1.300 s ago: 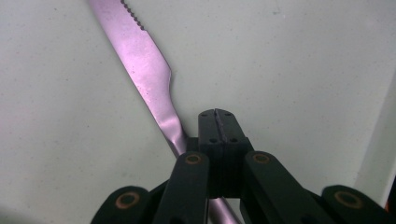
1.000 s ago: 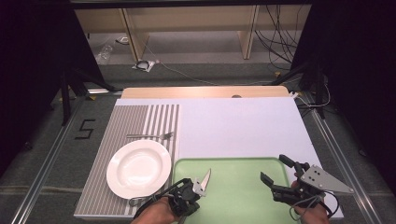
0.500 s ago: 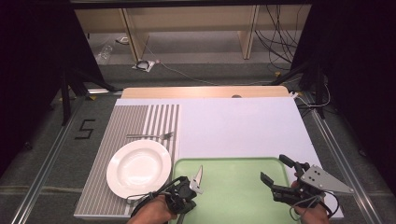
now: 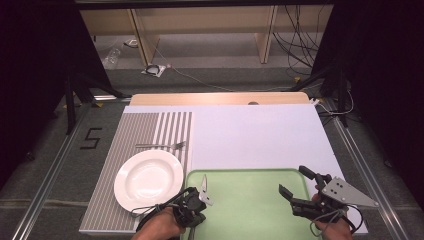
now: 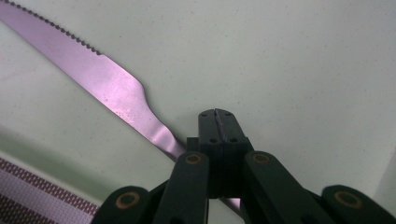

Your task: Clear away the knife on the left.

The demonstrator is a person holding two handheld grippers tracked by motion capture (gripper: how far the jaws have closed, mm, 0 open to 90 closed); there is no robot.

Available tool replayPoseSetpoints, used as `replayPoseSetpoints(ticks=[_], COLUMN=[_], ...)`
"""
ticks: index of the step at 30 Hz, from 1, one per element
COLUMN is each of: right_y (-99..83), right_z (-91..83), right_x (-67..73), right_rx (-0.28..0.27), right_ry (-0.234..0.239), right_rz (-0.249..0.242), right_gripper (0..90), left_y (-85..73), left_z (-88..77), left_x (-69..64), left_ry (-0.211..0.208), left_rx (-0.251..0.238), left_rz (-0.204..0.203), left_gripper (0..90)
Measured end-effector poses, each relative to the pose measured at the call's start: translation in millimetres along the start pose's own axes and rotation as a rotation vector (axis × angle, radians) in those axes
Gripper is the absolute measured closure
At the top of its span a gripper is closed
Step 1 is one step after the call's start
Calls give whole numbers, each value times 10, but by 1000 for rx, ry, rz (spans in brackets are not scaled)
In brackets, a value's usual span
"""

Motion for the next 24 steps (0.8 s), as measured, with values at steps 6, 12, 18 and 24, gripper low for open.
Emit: replayPoseSetpoints(ticks=[6,12,18,24], right_y=[-1,0,-1,-1], right_z=[0,0,-1,0], right_x=[0,0,0,2], right_rx=[1,0,1,1], right_ry=[1,1,0,1], right_rz=[-1,-2,0,0], right_gripper=[156,156,156,156], left_y=[-29,-50,-74,-99], left_z=[-18,-34,-48,-64], left_x=[26,56,79,112], left_ry=[1,1,-1,-4], left_rx=[8,12,19,26], left_rz=[-13,-19,-31,-37], left_gripper=[896,896,896,896])
Point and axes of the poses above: each handheld gripper's, and its own axes: z roughly forward along the jaws, y roughly out of its top, x roughly to its left, the point moved 8 cm from there along z, roughly forward along the jaws, and after that the axes turned 8 degrees about -x, right-handed, at the moved point
